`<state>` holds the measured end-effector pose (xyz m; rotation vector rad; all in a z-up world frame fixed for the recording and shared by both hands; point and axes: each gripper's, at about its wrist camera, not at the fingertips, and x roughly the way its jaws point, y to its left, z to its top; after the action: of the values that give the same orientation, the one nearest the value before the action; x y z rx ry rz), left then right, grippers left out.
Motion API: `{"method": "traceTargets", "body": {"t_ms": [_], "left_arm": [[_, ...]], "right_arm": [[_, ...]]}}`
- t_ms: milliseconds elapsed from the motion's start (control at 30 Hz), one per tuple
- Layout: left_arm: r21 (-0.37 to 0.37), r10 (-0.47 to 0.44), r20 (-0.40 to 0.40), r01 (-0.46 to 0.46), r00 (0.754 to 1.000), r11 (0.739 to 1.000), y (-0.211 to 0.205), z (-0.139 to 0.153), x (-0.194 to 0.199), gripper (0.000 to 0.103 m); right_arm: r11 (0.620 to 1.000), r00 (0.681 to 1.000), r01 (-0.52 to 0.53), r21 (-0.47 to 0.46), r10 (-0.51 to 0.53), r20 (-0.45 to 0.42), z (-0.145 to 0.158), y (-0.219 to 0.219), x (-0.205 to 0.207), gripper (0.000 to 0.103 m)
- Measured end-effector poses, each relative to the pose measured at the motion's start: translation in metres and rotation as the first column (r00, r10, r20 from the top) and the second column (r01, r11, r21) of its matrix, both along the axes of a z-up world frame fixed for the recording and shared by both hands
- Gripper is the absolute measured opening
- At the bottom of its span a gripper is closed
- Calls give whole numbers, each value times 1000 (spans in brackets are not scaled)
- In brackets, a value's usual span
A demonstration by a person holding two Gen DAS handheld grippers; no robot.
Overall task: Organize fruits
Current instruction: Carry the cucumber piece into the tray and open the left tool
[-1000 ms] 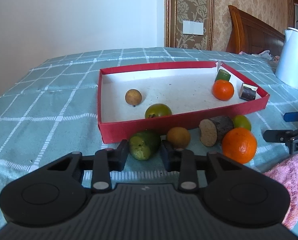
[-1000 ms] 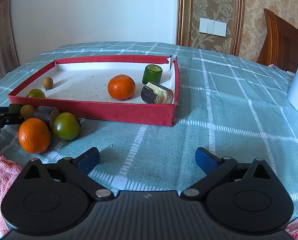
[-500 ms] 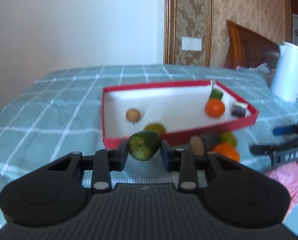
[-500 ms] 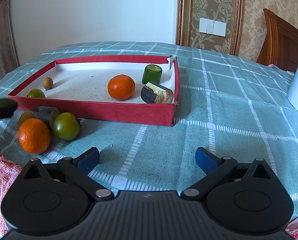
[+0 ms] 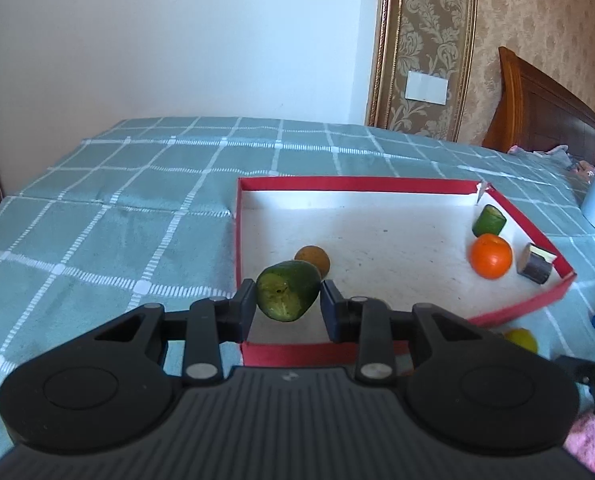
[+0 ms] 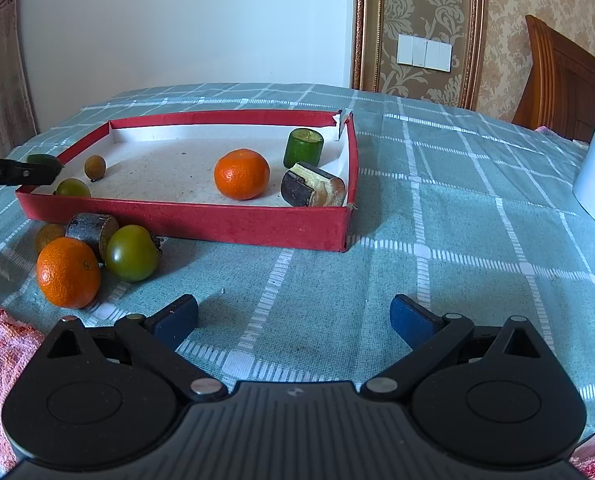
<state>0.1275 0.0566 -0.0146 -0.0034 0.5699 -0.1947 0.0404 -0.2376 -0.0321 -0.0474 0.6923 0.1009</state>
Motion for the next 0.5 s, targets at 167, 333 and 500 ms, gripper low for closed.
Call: {"method": "traceTargets", "body": {"t_ms": [167, 333, 500], "left_arm": [[35, 12, -4, -12, 1000, 999, -8, -4, 14, 31], [35, 24, -2, -24, 1000, 999, -10, -7, 23, 31], [53, 39, 5, -39, 999, 998, -14, -8, 32, 32]], "right_arm": [[1000, 1000, 0, 1, 0, 0, 0, 0, 0, 103], [1000, 1000, 0, 1, 0, 0, 0, 0, 0, 103], [1000, 1000, 0, 1, 0, 0, 0, 0, 0, 103]]}}
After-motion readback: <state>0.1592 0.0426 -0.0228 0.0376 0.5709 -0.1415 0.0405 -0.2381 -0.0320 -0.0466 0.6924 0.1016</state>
